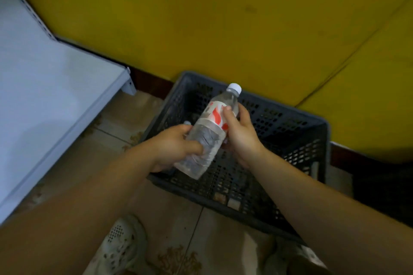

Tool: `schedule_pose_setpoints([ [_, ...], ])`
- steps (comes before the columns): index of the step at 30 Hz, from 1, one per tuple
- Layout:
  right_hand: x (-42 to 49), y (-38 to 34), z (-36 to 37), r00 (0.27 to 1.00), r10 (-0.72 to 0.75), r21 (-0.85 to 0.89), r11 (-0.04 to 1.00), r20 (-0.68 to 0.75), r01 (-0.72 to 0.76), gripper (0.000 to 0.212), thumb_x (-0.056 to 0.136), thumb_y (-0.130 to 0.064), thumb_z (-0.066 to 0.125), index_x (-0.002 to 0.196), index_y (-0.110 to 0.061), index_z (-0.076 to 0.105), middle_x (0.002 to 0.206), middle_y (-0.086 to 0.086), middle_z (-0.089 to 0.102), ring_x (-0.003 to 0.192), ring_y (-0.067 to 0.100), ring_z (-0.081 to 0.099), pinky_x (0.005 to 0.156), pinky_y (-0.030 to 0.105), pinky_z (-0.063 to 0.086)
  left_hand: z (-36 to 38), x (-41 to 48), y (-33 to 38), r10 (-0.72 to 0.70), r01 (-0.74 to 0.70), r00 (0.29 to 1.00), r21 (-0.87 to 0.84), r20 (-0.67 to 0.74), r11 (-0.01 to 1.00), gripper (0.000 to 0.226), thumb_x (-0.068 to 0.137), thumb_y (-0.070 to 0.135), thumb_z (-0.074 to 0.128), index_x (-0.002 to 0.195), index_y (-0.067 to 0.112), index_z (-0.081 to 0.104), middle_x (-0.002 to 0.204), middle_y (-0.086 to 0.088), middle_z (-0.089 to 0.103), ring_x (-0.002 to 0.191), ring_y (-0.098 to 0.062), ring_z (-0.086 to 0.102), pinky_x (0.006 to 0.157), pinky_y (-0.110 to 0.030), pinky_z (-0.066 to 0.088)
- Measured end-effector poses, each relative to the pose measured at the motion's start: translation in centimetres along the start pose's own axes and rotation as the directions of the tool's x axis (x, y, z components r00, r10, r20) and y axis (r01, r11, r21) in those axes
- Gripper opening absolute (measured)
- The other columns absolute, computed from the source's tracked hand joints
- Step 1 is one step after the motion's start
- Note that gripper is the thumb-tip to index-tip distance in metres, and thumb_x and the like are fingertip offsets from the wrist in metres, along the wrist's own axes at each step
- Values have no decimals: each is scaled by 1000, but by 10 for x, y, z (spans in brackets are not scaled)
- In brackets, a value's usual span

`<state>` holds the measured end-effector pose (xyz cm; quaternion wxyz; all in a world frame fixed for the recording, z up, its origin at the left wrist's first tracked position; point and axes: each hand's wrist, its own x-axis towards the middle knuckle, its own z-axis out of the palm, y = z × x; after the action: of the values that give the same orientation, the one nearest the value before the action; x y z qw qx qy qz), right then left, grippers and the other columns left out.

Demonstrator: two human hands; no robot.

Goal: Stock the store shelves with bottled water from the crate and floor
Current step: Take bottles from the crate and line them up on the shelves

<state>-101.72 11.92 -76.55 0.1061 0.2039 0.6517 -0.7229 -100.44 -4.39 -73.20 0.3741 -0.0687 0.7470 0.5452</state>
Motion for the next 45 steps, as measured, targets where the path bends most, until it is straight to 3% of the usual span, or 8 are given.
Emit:
schedule_pose_setpoints([
  [3, -58, -55, -1, 985, -169, 45, 985, 19, 168, 51, 97, -31, 57, 143, -27, 36, 124, 6, 63, 106, 24, 66, 91, 50, 55, 6, -60, 29, 100, -93, 993, -116, 63, 989, 71, 60, 15, 74, 127, 15, 53, 115, -12, 68, 102, -30, 67, 95, -54, 50],
  [7, -141, -132, 12, 902, -432, -63, 901, -25, 430, 56, 96, -28, 59, 146, -26, 34, 121, 0, 63, 104, 16, 66, 87, 35, 56, 15, -144, 69, 238, -229, 969, -121, 70, 966, 55, 83, 12, 71, 128, 34, 48, 118, 0, 67, 103, -23, 68, 85, -51, 55],
  [11, -227, -195, 32, 800, -599, -101, 796, 15, 597, 59, 96, -30, 58, 148, -27, 29, 127, 3, 61, 106, 19, 66, 92, 45, 54, 19, -233, 100, 430, -435, 900, -115, -62, 893, 62, 68, 14, 79, 121, 34, 52, 117, -7, 67, 105, -29, 66, 92, -59, 49],
  [18, -364, -262, 79, 611, -775, -40, 613, 159, 789, 51, 104, -33, 38, 152, -34, 21, 144, 0, 48, 117, 14, 59, 98, 44, 51, 2, -391, 110, 634, -667, 722, -31, -277, 745, 89, 70, 11, 75, 147, 23, 30, 117, -7, 67, 102, -24, 68, 88, -55, 53],
  [27, -446, -284, 136, 467, -751, 36, 544, 467, 838, 55, 103, -32, 43, 151, -38, 18, 129, -3, 57, 104, 15, 65, 84, 41, 59, -24, -492, 80, 642, -729, 590, 19, -490, 684, 69, 77, 8, 72, 138, 25, 45, 111, -4, 70, 99, -23, 70, 83, -48, 56],
  [32, -463, -295, 170, 382, -703, 48, 508, 600, 860, 69, 95, -24, 61, 149, -38, 20, 131, 0, 57, 109, 17, 63, 88, 45, 57, -33, -529, 68, 599, -732, 522, 41, -607, 680, 57, 84, 7, 67, 132, 30, 48, 110, -5, 71, 96, -24, 70, 77, -45, 57],
  [37, -486, -299, 207, 290, -678, 139, 504, 675, 853, 66, 94, -24, 61, 147, -36, 24, 134, 2, 55, 110, 19, 63, 87, 45, 58, -41, -569, 48, 548, -726, 445, 73, -708, 684, 58, 85, 8, 67, 136, 30, 48, 120, -7, 65, 102, -27, 68, 82, -48, 56],
  [45, -538, -272, 283, 128, -582, 242, 515, 803, 822, 68, 93, -30, 63, 148, -33, 24, 123, -7, 52, 109, 14, 58, 94, 46, 53, -44, -648, -3, 362, -631, 264, 124, -894, 766, 57, 85, 0, 65, 133, 29, 52, 116, -13, 65, 94, -22, 68, 65, -34, 57],
])
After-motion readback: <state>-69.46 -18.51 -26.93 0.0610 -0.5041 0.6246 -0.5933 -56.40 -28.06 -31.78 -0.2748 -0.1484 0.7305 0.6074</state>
